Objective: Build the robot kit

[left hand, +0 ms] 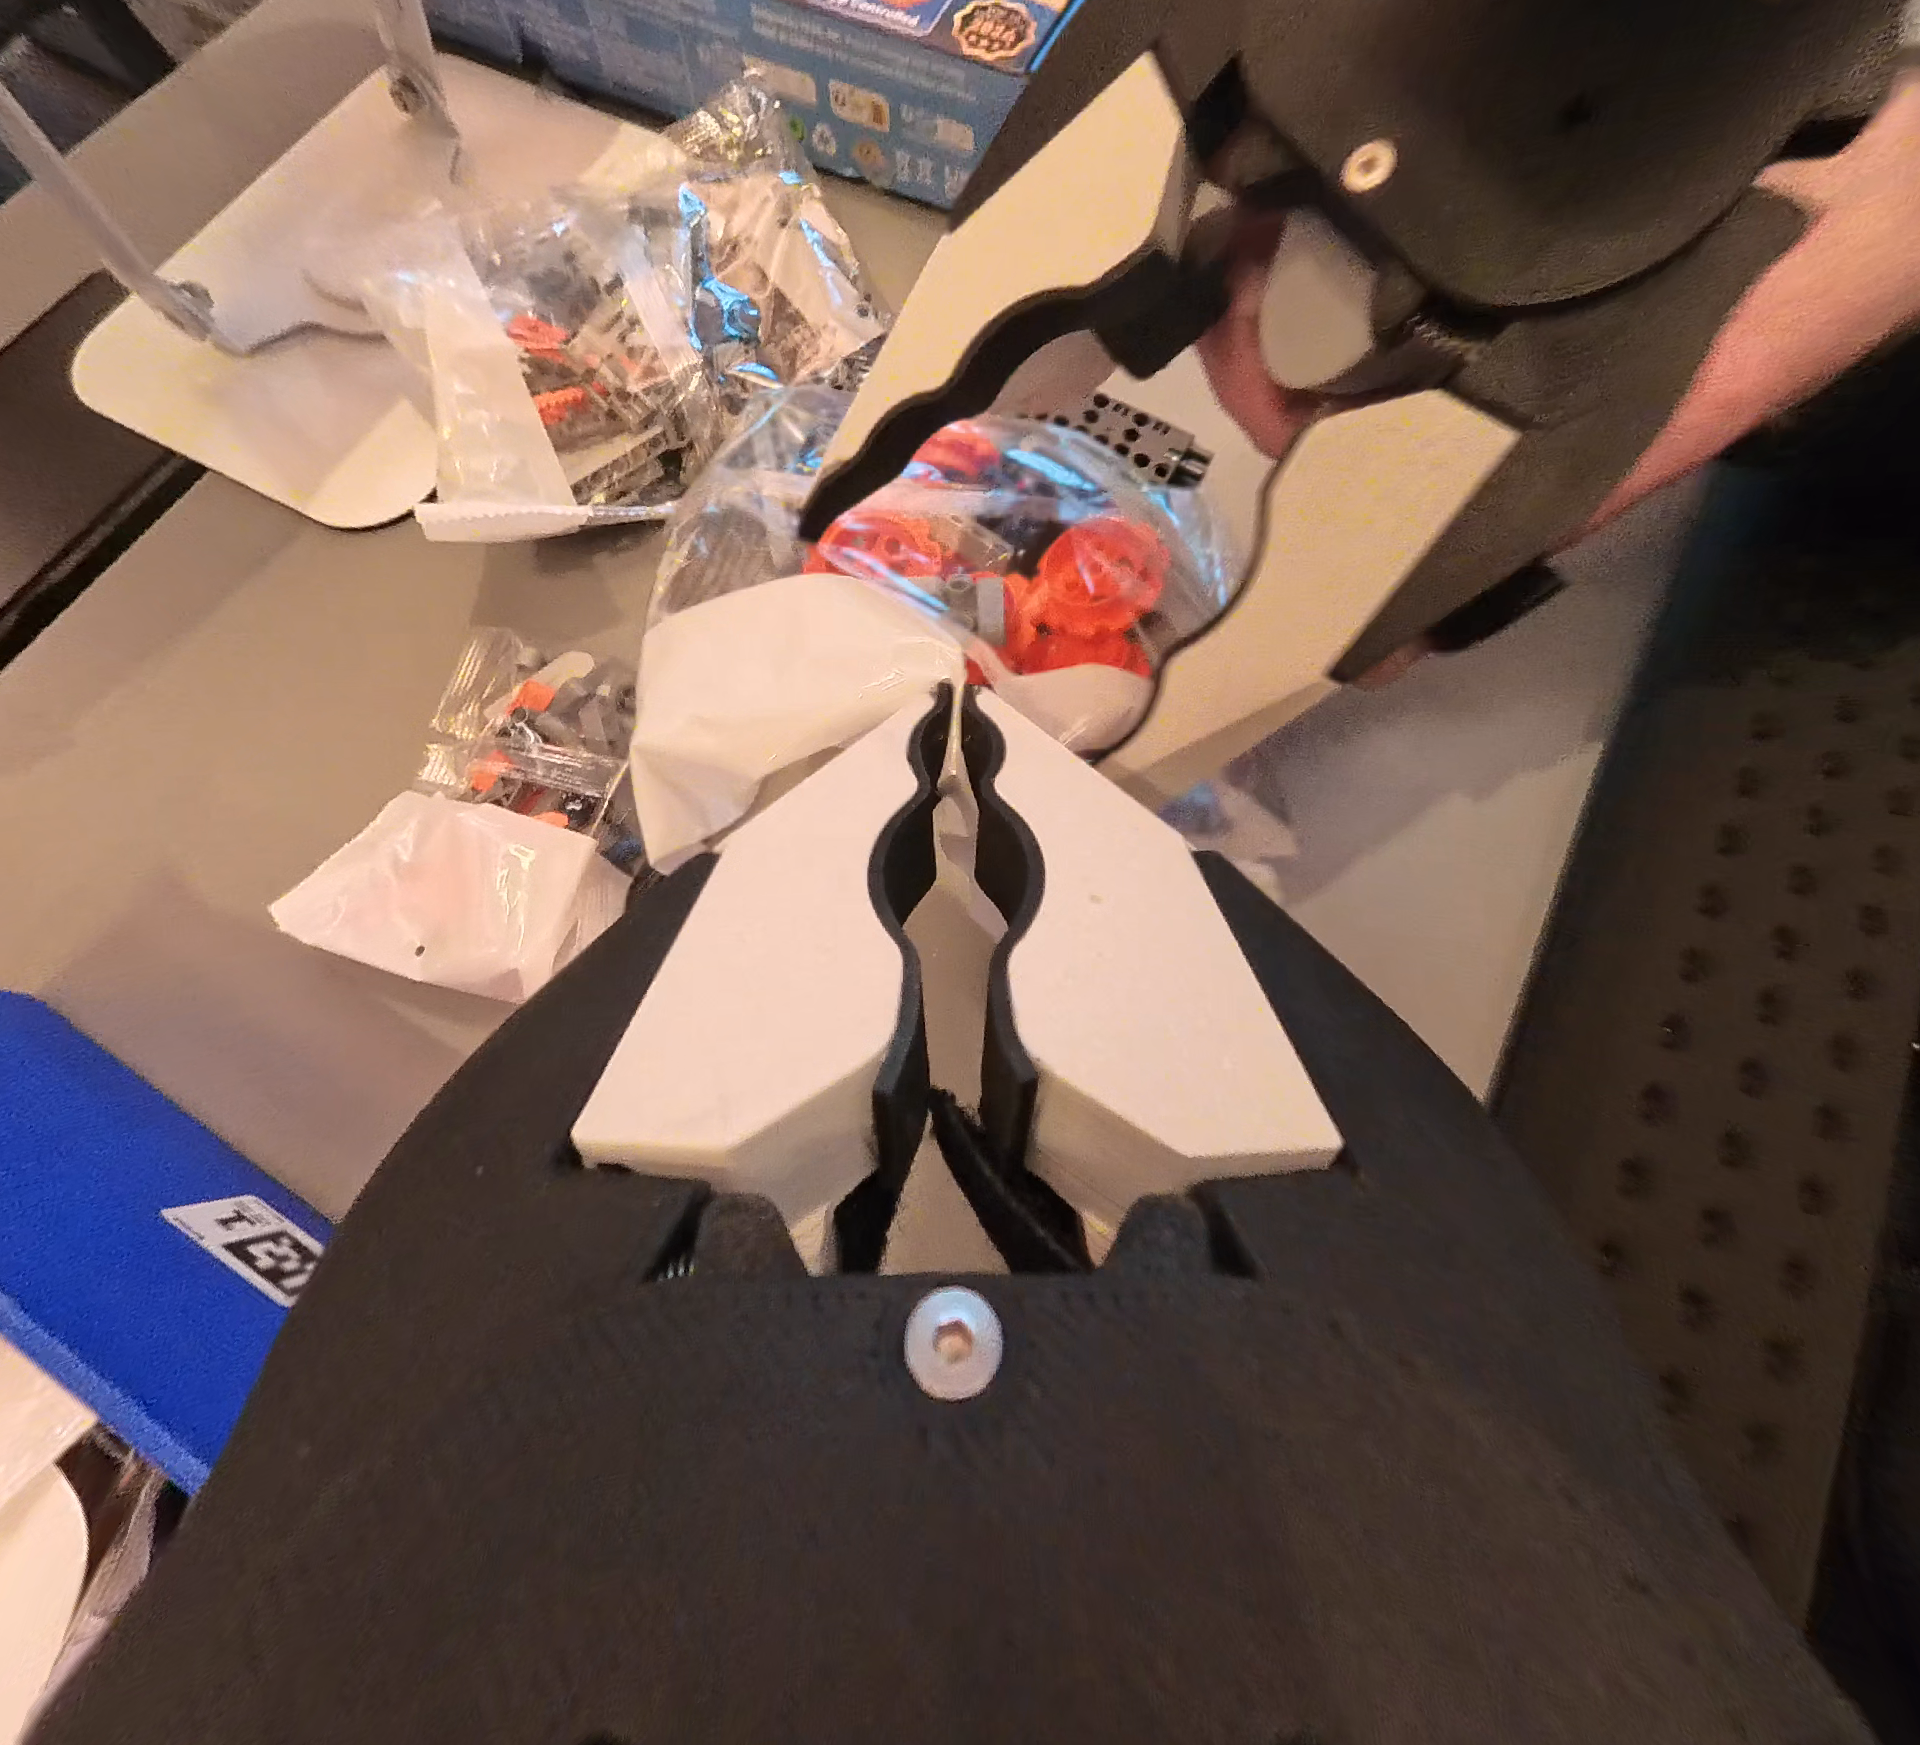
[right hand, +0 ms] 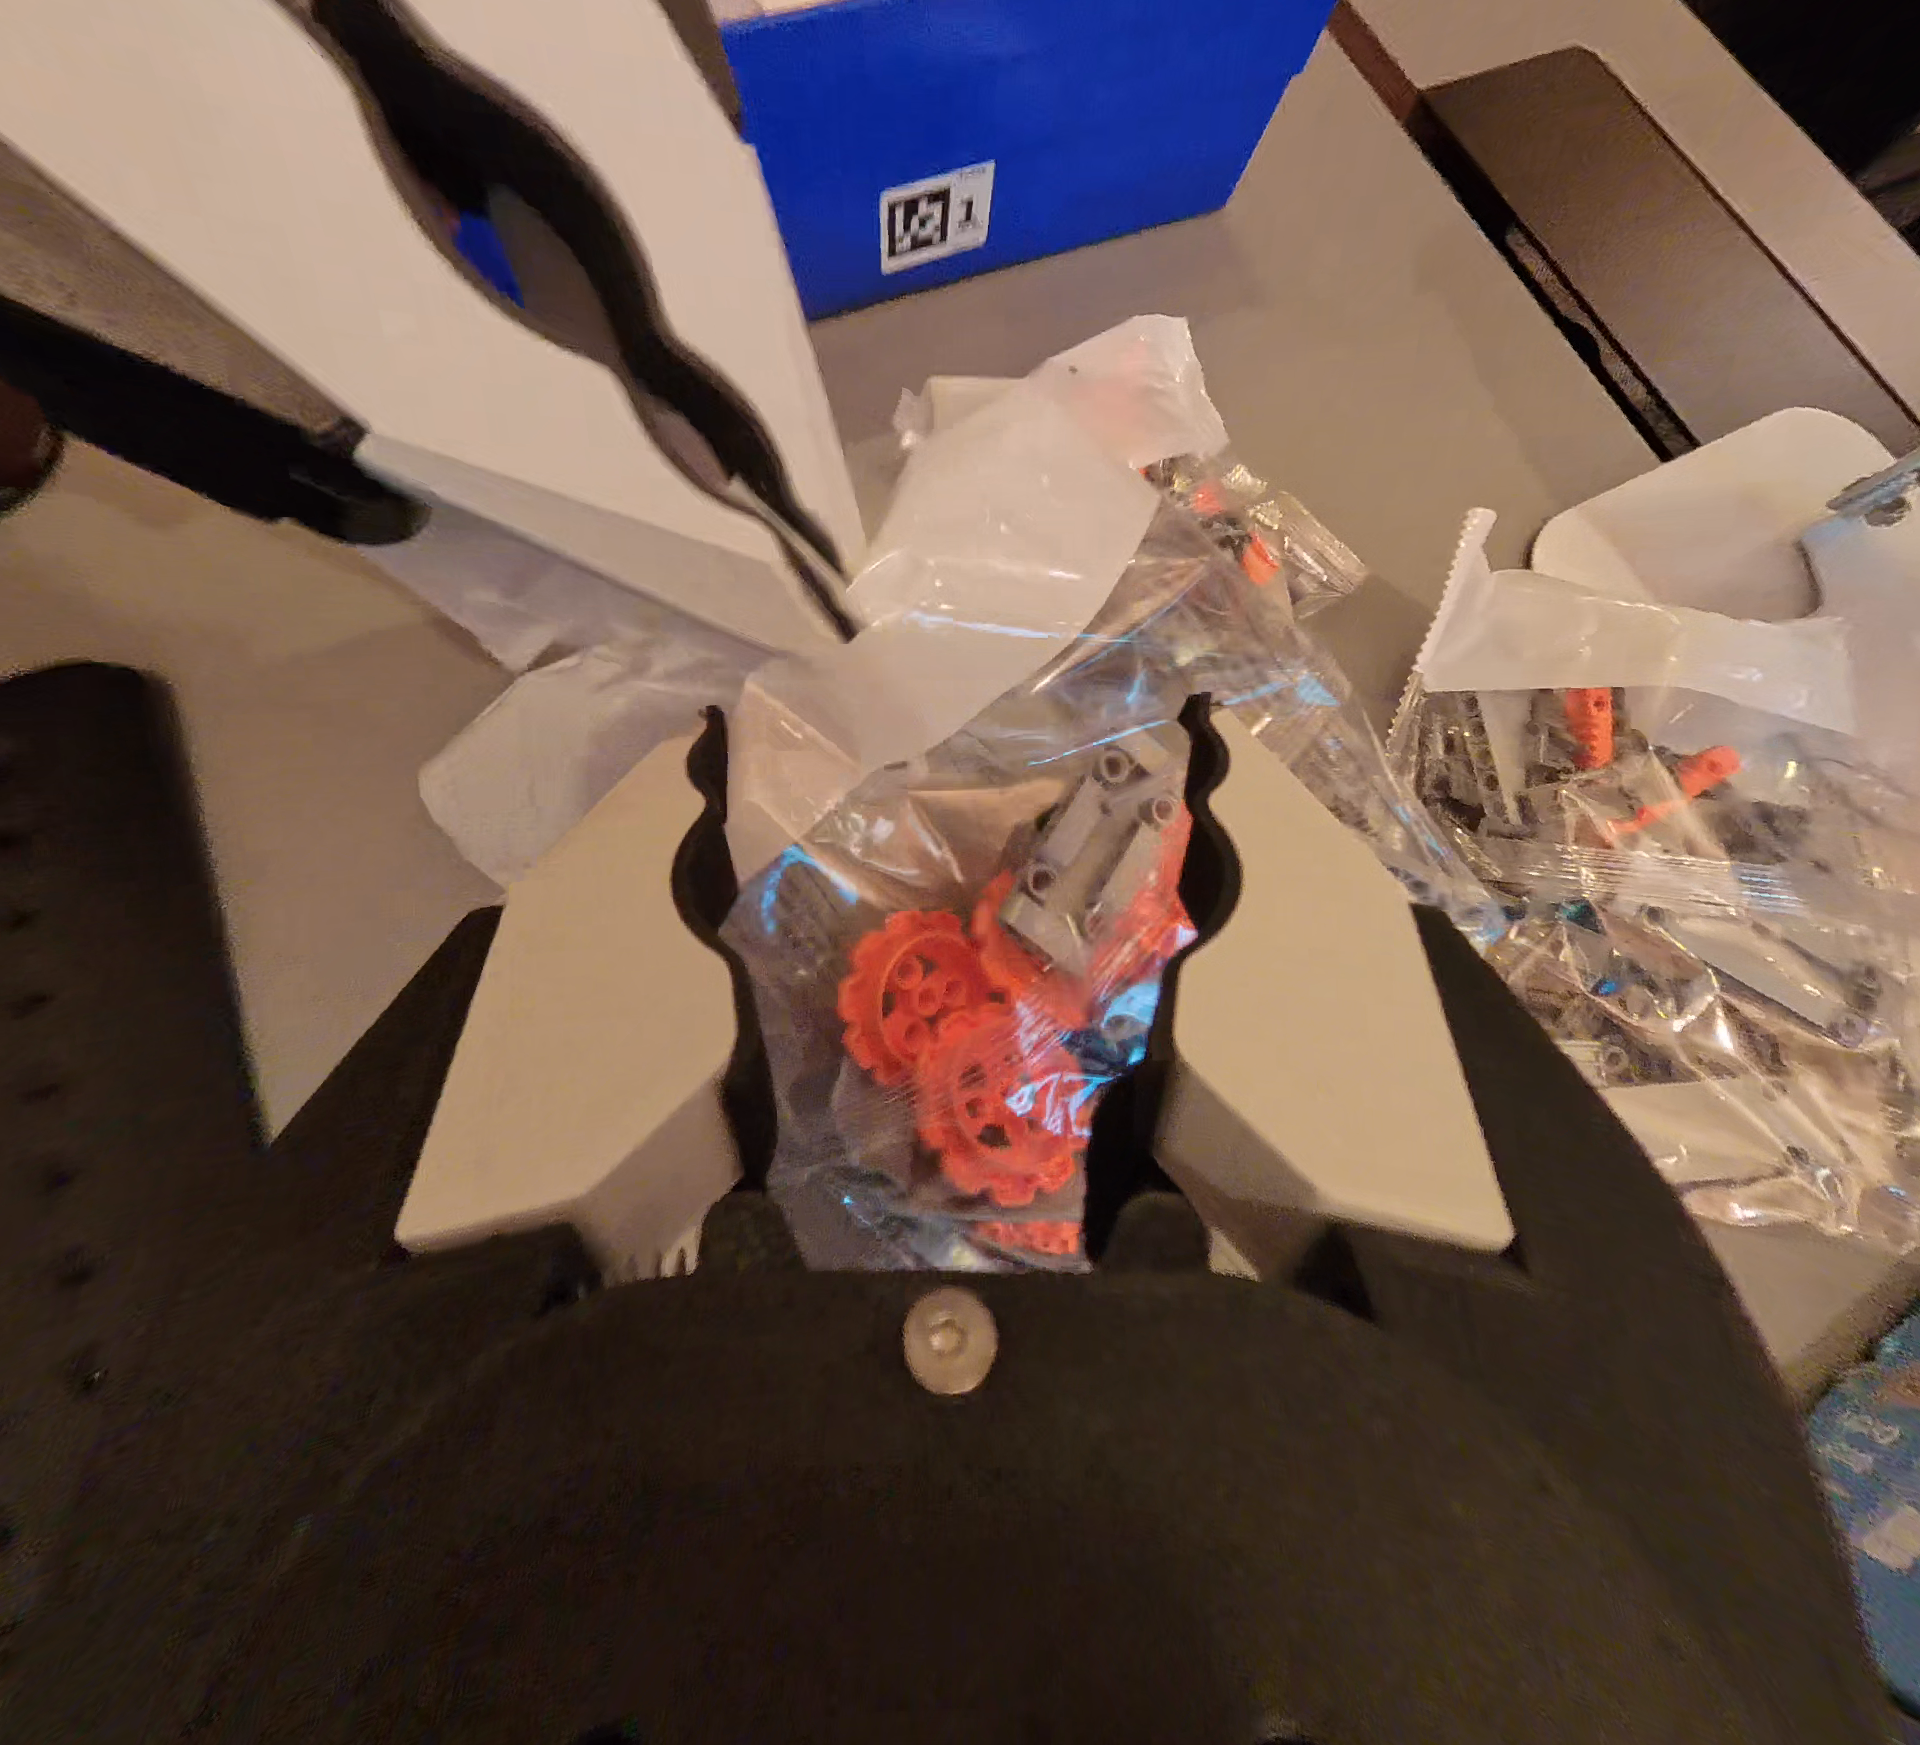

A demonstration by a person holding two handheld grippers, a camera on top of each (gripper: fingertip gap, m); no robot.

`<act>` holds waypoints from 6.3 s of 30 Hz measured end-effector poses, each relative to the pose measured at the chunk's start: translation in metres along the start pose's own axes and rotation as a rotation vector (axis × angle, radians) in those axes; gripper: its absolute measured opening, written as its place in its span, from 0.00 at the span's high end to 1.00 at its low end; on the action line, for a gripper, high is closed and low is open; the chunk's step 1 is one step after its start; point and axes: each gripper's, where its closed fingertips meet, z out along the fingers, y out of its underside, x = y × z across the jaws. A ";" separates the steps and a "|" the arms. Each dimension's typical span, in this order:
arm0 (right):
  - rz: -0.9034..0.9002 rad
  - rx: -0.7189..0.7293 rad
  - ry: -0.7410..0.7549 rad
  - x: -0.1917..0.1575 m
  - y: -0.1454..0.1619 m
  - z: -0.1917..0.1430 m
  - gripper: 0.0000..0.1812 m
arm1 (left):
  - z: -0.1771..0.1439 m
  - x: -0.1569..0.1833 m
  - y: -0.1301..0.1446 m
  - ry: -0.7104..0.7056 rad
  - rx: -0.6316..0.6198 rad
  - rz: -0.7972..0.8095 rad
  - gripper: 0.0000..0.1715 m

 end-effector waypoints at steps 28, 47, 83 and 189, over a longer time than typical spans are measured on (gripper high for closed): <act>0.062 0.118 -0.181 0.022 0.030 -0.049 1.00 | -0.003 0.015 0.055 -0.162 -0.150 0.049 1.00; 0.246 0.156 -0.244 0.041 0.061 -0.108 0.73 | -0.034 0.007 0.015 -0.064 -0.051 0.017 0.89; 0.305 0.009 -0.276 0.031 0.121 -0.070 0.76 | 0.096 -0.007 -0.045 0.137 0.001 0.001 1.00; -0.084 -0.096 -0.274 -0.015 0.107 -0.016 0.74 | 0.063 0.053 0.088 0.030 -0.235 0.281 0.81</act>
